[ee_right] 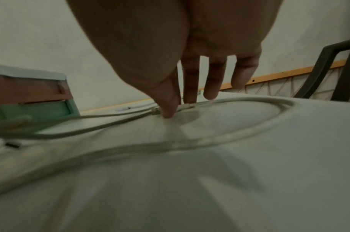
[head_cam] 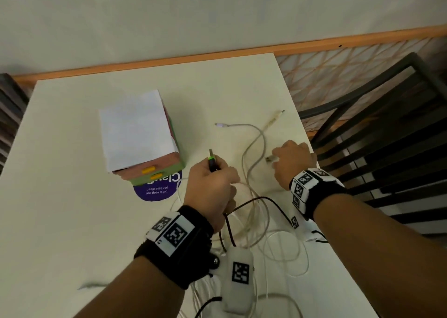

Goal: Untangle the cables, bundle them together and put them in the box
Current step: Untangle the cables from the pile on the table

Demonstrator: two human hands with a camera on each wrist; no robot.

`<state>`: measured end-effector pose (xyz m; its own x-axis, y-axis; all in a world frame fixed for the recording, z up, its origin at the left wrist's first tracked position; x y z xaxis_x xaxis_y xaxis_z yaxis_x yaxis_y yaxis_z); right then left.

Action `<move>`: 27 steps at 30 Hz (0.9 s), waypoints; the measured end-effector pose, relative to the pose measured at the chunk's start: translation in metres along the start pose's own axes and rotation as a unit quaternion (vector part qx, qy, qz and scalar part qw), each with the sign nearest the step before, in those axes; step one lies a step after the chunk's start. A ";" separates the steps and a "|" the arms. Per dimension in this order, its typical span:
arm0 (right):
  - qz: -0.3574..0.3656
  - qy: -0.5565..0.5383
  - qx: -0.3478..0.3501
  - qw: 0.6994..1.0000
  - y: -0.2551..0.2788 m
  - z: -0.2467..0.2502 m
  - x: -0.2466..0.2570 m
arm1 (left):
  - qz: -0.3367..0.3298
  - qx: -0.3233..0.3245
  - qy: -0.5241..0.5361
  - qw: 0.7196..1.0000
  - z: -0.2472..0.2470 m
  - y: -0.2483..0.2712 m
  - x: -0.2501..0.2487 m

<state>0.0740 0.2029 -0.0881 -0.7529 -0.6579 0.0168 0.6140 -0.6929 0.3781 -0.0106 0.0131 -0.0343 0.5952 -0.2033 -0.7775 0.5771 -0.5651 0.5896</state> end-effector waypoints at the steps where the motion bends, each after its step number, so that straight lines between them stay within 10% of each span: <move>1: 0.001 -0.002 -0.012 1.000 0.001 -0.001 0.001 | -0.004 -0.006 0.017 1.000 0.005 -0.001 -0.004; 5: -0.009 -0.002 -0.022 1.000 0.008 -0.005 0.001 | -0.005 -0.020 0.059 0.998 0.013 -0.003 -0.013; 10: -0.040 -0.330 -0.081 0.940 0.024 0.021 -0.017 | 0.004 -0.016 0.004 1.000 -0.002 -0.001 -0.005; 27: 0.187 -0.572 -0.134 0.787 0.130 0.096 0.047 | -0.124 0.023 -0.020 0.992 -0.043 0.032 -0.038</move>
<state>0.0955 0.1099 0.0505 -0.1348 -0.2401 0.9613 0.7555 -0.6527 -0.0571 0.0095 0.0371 0.0234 0.4154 -0.0838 -0.9058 0.6769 -0.6368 0.3693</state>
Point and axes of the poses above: each hand's wrist, its own y-axis away from the middle knuckle, its own z-axis out of the back of the hand, x = y × z, the point moved 9 cm from there along -y, towards the middle knuckle, and after that the axes turned 3 degrees about z, right-handed, at the moved point
